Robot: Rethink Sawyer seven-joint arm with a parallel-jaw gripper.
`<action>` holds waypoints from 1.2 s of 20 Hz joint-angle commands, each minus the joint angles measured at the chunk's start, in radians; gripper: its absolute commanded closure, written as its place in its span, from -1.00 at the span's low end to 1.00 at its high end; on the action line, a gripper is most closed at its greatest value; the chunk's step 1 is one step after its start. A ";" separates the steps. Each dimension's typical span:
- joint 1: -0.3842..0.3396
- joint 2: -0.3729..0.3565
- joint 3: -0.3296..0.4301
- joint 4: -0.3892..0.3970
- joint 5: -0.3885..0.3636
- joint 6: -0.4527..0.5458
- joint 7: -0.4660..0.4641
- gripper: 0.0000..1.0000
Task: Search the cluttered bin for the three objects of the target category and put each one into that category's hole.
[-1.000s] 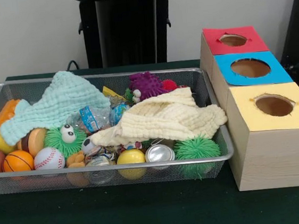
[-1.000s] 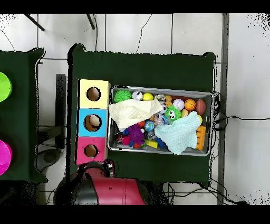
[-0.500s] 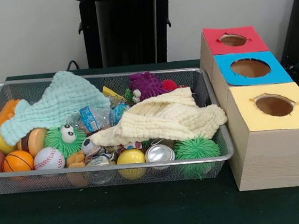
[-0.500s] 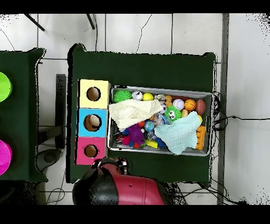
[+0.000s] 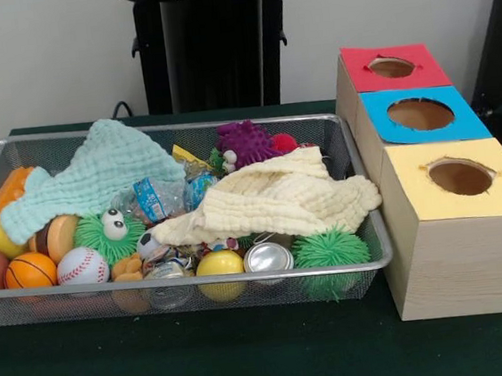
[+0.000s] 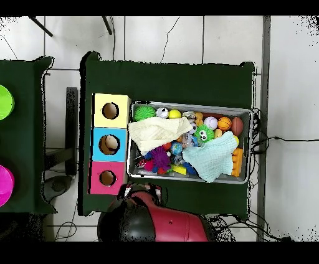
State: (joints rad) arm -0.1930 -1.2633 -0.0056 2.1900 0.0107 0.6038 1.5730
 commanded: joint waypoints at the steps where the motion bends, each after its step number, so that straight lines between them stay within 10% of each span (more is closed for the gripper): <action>1: -0.029 0.035 0.102 -0.069 0.050 0.107 0.021 -1.00; 11: -0.054 0.181 0.143 -0.184 0.038 0.089 0.034 -1.00; 24: -0.066 0.180 0.149 -0.164 0.034 0.049 0.041 -1.00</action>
State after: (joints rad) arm -0.2278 -1.1336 0.0663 2.0737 0.0372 0.6158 1.5730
